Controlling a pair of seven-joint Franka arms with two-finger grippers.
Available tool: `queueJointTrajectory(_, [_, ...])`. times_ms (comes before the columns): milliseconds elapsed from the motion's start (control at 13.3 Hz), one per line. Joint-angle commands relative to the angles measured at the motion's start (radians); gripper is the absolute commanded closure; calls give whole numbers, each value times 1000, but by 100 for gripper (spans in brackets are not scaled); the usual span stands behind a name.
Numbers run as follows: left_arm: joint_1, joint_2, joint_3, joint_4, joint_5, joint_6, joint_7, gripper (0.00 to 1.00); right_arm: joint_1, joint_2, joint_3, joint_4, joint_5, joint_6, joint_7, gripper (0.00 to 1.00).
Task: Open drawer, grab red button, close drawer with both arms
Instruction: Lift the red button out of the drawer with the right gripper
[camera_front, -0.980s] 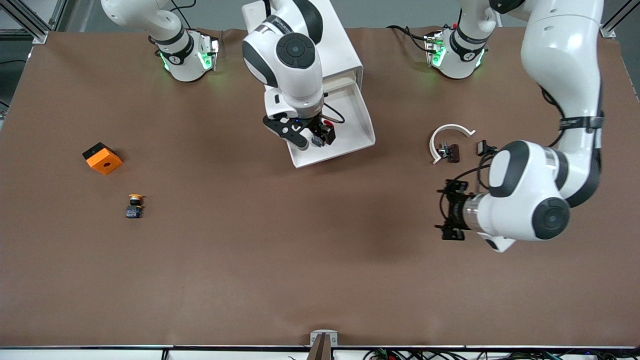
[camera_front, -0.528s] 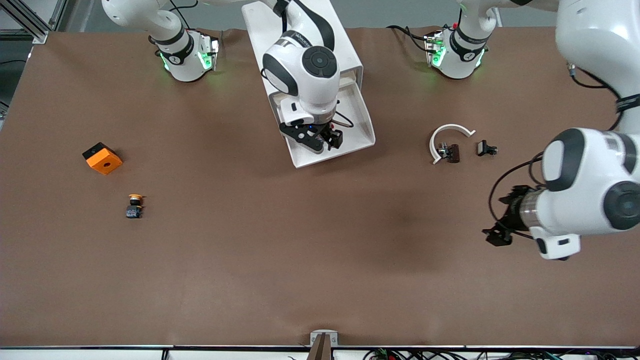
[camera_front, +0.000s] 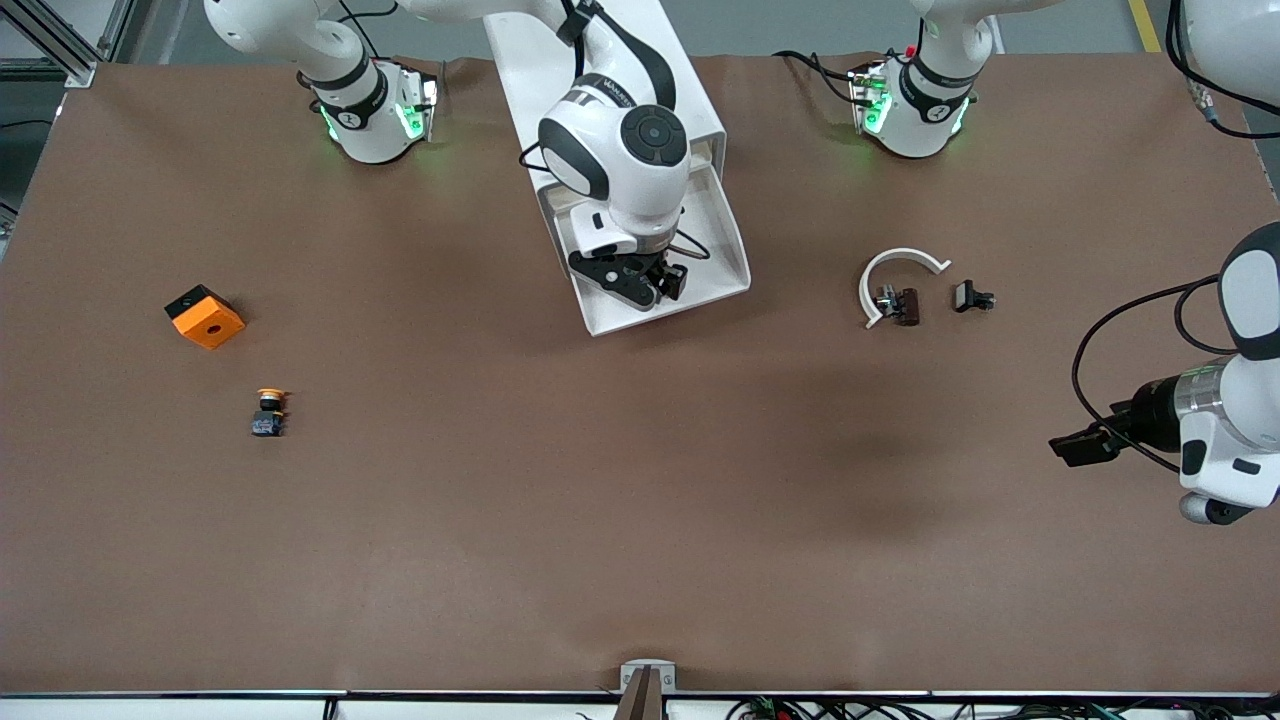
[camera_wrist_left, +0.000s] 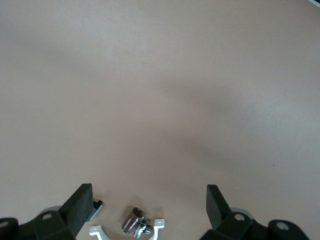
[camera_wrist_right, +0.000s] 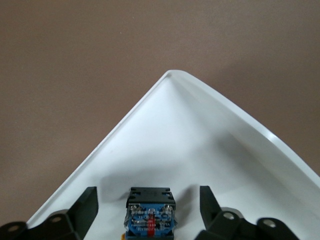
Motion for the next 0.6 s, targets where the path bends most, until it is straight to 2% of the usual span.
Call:
queueJointTrajectory(0, [-7, -29, -10, -48, 21, 11, 48, 0, 12, 7, -7, 10, -8, -6, -2, 100])
queueJointTrajectory(151, [-16, -45, -18, -81, 19, 17, 55, 0, 15, 5, -8, 13, -7, -7, 0, 100])
queueJointTrajectory(528, [-18, -89, -88, -175, 19, 34, 55, 0, -20, -5, -7, 40, 1, -10, -21, 100])
